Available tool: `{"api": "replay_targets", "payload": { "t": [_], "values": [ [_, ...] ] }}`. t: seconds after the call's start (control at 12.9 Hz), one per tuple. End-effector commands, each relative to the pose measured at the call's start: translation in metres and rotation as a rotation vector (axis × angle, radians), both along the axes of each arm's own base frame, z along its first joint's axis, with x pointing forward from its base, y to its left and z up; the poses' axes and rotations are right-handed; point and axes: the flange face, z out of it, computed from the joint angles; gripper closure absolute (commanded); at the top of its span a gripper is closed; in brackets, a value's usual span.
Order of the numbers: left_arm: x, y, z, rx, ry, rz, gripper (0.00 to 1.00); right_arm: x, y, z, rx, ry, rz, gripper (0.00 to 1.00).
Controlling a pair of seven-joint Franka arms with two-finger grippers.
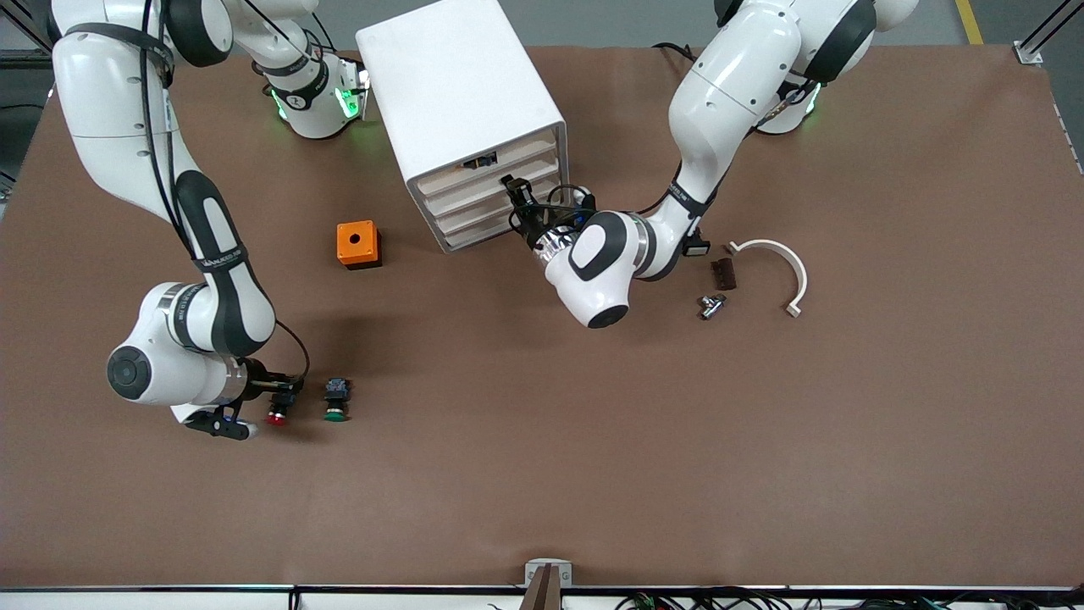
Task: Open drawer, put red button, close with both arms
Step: 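Pull the drawer open with the left gripper while the right gripper grasps the red button, then carry the red button into the open drawer with the right gripper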
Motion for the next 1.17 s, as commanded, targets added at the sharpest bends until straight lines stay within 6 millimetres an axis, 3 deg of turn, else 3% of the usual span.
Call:
{"api": "replay_targets", "payload": {
  "t": [0.0, 0.23, 0.39, 0.54, 0.85, 1.01, 1.09],
  "values": [
    [0.030, 0.017, 0.006, -0.012, 0.003, 0.056, 0.99, 0.011, -0.002, 0.010, 0.016, -0.020, -0.011, 0.96],
    [0.079, 0.048, 0.018, -0.065, -0.061, 0.127, 0.99, 0.021, 0.003, 0.044, 0.023, -0.043, -0.004, 0.98],
    [0.095, 0.061, 0.018, -0.070, -0.102, 0.156, 0.97, 0.025, 0.015, 0.091, 0.035, -0.010, -0.019, 0.98],
    [0.108, 0.072, 0.021, -0.076, -0.140, 0.171, 0.95, 0.017, 0.042, 0.138, 0.026, 0.048, -0.103, 0.98],
    [0.129, 0.088, 0.026, -0.073, -0.183, 0.218, 0.92, -0.019, 0.138, 0.217, -0.028, 0.127, -0.273, 0.97],
    [0.137, 0.094, 0.027, -0.074, -0.194, 0.235, 0.92, -0.045, 0.196, 0.241, -0.079, 0.165, -0.383, 0.97],
    [0.138, 0.096, 0.027, -0.074, -0.197, 0.238, 0.83, -0.059, 0.228, 0.248, -0.110, 0.181, -0.432, 0.97]
  ]
}}
